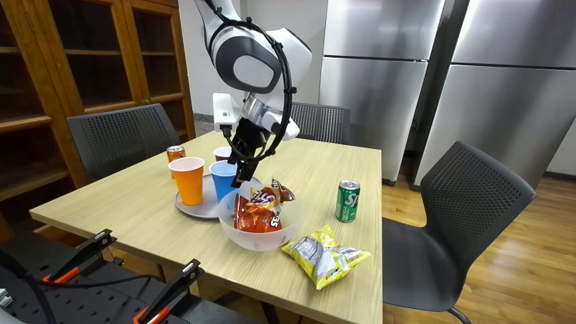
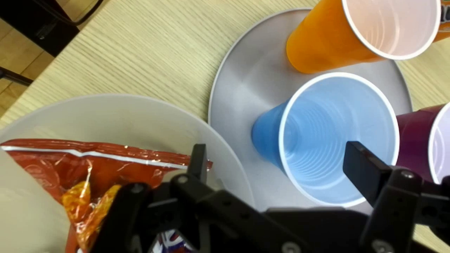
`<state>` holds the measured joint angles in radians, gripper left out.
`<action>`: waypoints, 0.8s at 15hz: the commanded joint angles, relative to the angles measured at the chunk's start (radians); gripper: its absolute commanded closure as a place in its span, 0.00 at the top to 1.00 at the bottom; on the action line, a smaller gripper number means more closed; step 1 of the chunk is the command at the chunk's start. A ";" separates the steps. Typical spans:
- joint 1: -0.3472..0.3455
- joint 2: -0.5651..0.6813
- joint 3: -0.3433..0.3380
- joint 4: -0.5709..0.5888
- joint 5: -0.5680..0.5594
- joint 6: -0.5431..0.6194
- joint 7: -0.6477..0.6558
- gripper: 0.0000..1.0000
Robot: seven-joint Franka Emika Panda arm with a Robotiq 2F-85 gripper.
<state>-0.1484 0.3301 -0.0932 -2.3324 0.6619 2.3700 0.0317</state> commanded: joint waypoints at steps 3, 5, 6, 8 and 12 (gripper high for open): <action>-0.021 -0.138 -0.032 -0.083 -0.015 -0.044 0.023 1.00; -0.022 -0.174 -0.050 -0.110 -0.029 -0.044 0.028 1.00; -0.025 -0.191 -0.061 -0.125 -0.040 -0.044 0.030 1.00; -0.031 -0.226 -0.085 -0.157 -0.073 -0.036 0.039 1.00; -0.057 -0.291 -0.138 -0.212 -0.170 -0.045 0.059 1.00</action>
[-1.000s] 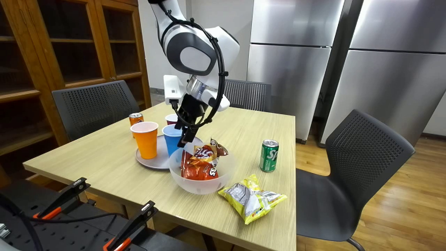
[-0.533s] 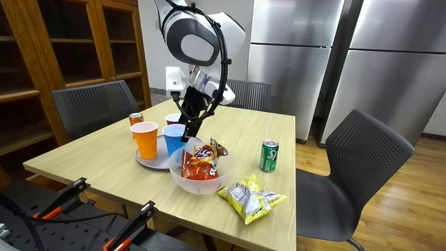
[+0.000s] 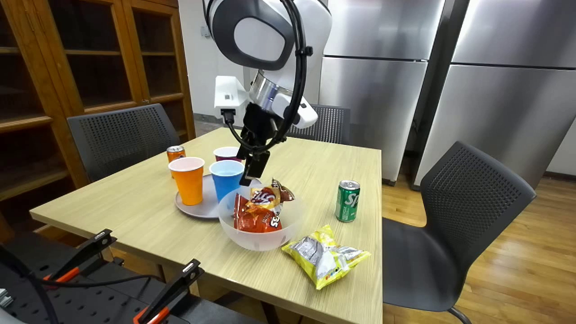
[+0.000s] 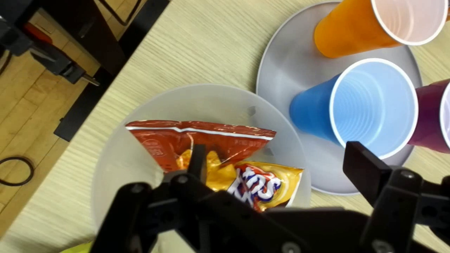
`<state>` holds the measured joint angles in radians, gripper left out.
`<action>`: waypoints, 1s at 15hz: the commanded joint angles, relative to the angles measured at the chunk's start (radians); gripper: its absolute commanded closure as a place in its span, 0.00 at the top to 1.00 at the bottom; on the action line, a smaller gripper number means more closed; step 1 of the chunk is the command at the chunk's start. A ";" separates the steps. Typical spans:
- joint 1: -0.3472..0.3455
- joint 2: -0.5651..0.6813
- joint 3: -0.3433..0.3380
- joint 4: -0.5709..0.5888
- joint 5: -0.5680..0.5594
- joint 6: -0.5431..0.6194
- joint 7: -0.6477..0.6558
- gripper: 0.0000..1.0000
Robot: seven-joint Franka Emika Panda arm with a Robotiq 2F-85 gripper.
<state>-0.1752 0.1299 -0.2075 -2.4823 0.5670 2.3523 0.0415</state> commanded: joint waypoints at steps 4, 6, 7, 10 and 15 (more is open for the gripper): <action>-0.066 -0.143 -0.070 -0.107 -0.179 -0.028 0.082 1.00; -0.081 -0.160 -0.087 -0.122 -0.225 -0.007 0.107 1.00; -0.088 -0.169 -0.093 -0.128 -0.247 0.000 0.114 1.00; -0.090 -0.125 -0.091 -0.100 -0.238 -0.001 0.084 1.00; -0.092 -0.137 -0.093 -0.107 -0.248 -0.001 0.094 1.00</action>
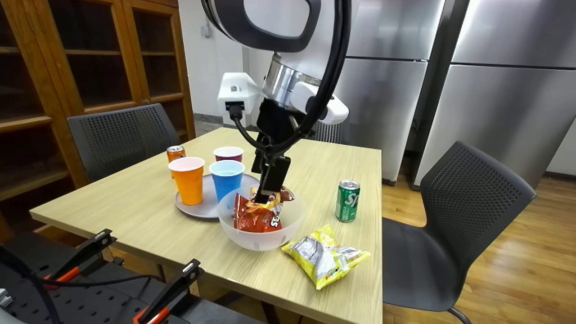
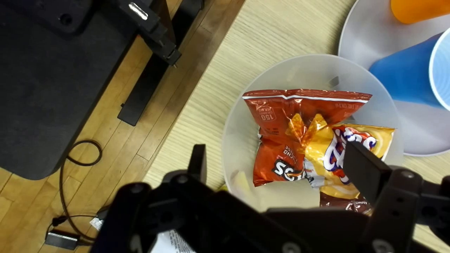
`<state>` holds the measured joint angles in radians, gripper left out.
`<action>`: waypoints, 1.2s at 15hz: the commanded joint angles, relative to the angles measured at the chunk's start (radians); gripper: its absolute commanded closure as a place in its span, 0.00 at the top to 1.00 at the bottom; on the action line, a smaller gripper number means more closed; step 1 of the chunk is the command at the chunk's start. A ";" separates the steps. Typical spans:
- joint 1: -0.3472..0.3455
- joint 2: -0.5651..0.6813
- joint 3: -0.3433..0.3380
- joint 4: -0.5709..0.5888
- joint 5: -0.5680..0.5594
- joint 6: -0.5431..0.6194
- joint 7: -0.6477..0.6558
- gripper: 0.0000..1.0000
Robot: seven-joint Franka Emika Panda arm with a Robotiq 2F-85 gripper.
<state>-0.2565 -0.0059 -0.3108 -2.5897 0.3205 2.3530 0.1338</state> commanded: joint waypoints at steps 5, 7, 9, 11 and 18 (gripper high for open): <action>0.030 0.046 0.057 0.005 0.031 0.123 0.093 1.00; 0.038 0.082 0.067 0.020 0.054 0.186 0.141 1.00; 0.043 0.119 0.073 0.041 0.079 0.225 0.183 1.00; 0.042 0.152 0.073 0.062 0.089 0.250 0.211 1.00; 0.002 0.232 0.028 0.148 0.078 0.237 0.241 1.00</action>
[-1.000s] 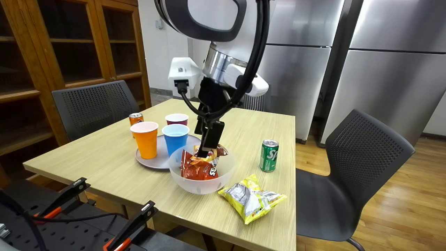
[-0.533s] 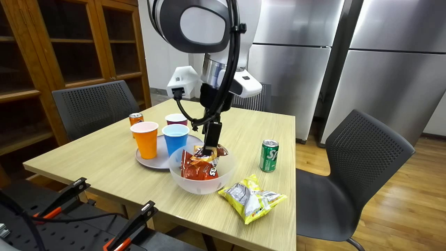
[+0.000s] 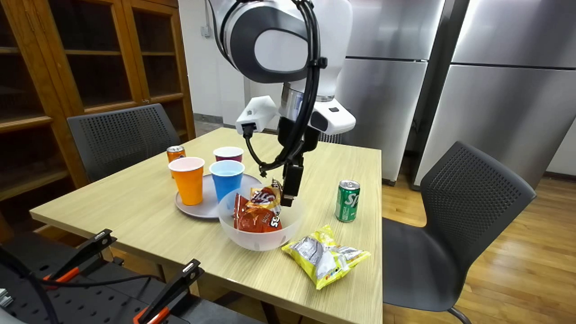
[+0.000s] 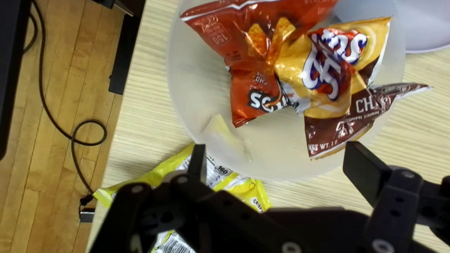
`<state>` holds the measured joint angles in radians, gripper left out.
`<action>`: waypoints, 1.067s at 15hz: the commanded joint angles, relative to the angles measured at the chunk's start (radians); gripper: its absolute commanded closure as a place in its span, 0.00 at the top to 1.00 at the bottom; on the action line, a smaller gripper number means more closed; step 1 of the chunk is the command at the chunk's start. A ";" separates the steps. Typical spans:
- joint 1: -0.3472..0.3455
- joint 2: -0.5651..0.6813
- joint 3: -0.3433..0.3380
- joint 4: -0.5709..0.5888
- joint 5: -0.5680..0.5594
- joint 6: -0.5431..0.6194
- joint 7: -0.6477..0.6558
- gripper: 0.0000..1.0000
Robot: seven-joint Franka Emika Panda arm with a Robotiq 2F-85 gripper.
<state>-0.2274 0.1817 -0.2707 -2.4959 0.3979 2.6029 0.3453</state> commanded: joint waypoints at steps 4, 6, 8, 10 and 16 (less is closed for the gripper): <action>-0.061 0.109 -0.030 0.105 0.023 -0.016 0.029 1.00; -0.077 0.131 -0.038 0.114 0.028 -0.018 0.028 1.00; -0.091 0.161 -0.046 0.127 0.031 -0.024 0.032 1.00; -0.106 0.184 -0.050 0.138 0.042 -0.029 0.036 1.00; -0.123 0.235 -0.050 0.148 0.054 -0.034 0.044 1.00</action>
<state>-0.3406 0.3884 -0.3271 -2.3786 0.4395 2.6004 0.3563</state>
